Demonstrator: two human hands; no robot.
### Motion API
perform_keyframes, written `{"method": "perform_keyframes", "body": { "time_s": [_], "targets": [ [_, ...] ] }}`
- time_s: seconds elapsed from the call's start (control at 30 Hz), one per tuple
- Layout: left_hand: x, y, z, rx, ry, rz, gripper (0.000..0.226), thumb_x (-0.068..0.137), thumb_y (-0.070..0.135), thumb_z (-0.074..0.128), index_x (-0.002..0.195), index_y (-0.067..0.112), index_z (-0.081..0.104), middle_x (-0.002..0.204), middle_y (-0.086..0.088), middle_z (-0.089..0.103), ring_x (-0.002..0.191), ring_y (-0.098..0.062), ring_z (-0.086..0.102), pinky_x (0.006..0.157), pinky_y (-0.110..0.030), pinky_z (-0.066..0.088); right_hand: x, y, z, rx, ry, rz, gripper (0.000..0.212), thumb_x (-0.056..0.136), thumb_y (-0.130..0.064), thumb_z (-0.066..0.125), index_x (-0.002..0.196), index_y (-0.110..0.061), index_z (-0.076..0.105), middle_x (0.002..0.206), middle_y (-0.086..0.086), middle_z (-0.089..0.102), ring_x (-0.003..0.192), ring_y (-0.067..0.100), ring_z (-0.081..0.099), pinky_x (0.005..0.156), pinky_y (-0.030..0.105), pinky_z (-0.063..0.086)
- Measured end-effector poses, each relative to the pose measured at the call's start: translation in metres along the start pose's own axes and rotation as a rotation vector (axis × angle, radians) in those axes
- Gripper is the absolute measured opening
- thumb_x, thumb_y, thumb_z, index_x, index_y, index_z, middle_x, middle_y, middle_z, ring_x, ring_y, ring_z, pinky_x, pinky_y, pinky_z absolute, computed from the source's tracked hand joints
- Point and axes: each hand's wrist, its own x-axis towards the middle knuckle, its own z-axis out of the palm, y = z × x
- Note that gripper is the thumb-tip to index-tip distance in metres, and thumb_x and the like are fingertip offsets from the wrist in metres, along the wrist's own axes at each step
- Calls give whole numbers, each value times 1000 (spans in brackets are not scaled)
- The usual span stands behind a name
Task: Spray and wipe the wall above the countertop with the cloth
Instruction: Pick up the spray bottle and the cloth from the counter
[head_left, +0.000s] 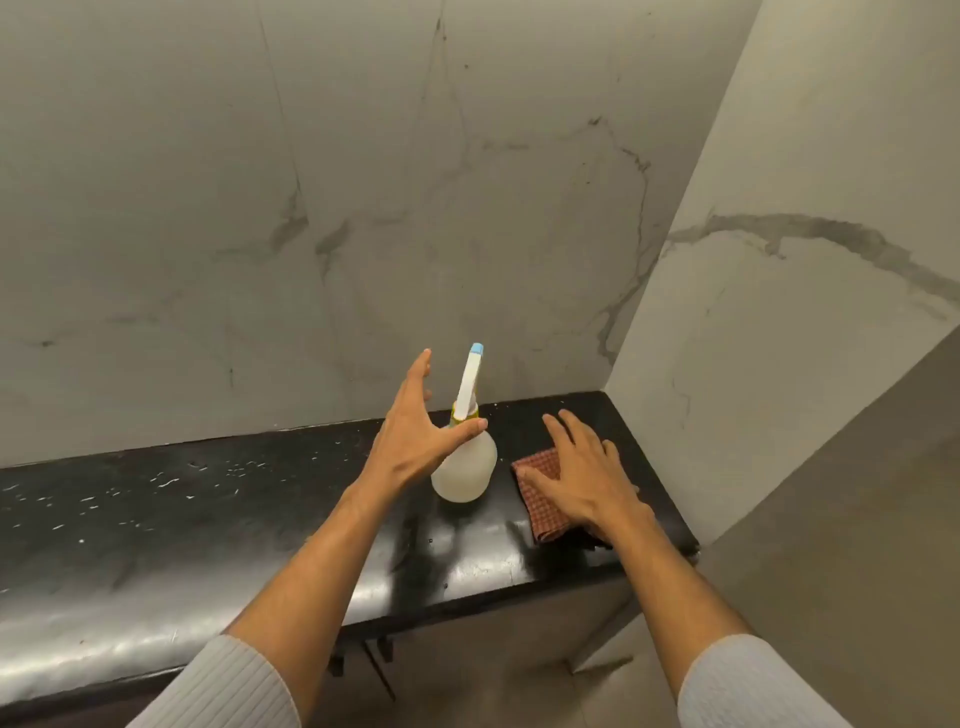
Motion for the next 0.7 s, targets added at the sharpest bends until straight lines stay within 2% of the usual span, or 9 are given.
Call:
{"method": "perform_keyframes", "body": {
  "time_s": [0.13,0.23,0.27,0.33,0.4,0.47,0.57,0.63,0.7],
  "targets": [
    [12,-8,6,4,-84,24,115,65,59,78,155,38,9,162,1,27,127,-12,44,99,-35,33,-11,16,15,-109,-127,11,103,79,-73,61,157,-25,14,165,2,6,150,26,11,120,57,11],
    [19,-8,16,3,-128,18,106,72,47,82,154,34,15,159,0,33,117,-6,43,102,-40,38,-22,30,30,-107,-169,74,111,72,-83,58,158,-33,7,166,0,-4,152,27,-2,119,60,1],
    [21,-8,19,-16,-136,9,101,73,45,82,152,33,20,153,0,40,111,-5,48,100,-41,41,-24,34,33,-84,-178,88,113,70,-86,57,157,-36,4,165,-1,-8,152,27,-7,119,61,-2],
    [24,-6,26,-42,-127,14,86,75,44,81,145,32,32,132,8,54,99,-2,53,92,-32,44,-28,39,39,-10,-205,97,116,68,-86,59,156,-41,-1,165,-2,-15,151,25,-13,119,59,-4],
    [24,-2,34,-68,-106,29,65,78,45,78,131,37,41,106,22,52,90,0,52,76,-20,41,-30,40,43,44,-180,89,104,75,-81,58,156,-44,4,165,-3,-13,151,24,-14,120,56,-5],
    [25,-1,41,-131,-60,16,51,80,43,77,118,43,43,95,18,58,87,-4,57,70,-16,38,-32,40,46,78,-81,82,80,89,-70,52,155,-42,17,166,-1,-1,152,22,-6,123,51,0],
    [28,0,45,-209,11,-22,45,82,37,77,120,35,52,88,-10,71,86,-16,69,75,-17,45,-34,35,47,84,89,57,53,100,-48,51,150,-35,39,162,-3,25,150,18,17,123,38,18],
    [27,1,48,-225,42,-30,36,85,31,75,117,27,58,86,-13,71,73,-11,72,71,-15,50,-34,29,45,145,176,61,42,100,-39,56,141,-33,51,151,-6,43,142,16,35,113,32,33],
    [26,5,50,-256,88,-31,19,89,18,70,105,21,61,81,-11,69,62,-5,69,64,-16,51,-32,25,39,286,250,123,33,98,-36,60,131,-33,60,136,-9,59,130,17,49,100,33,44]
  ]
}}
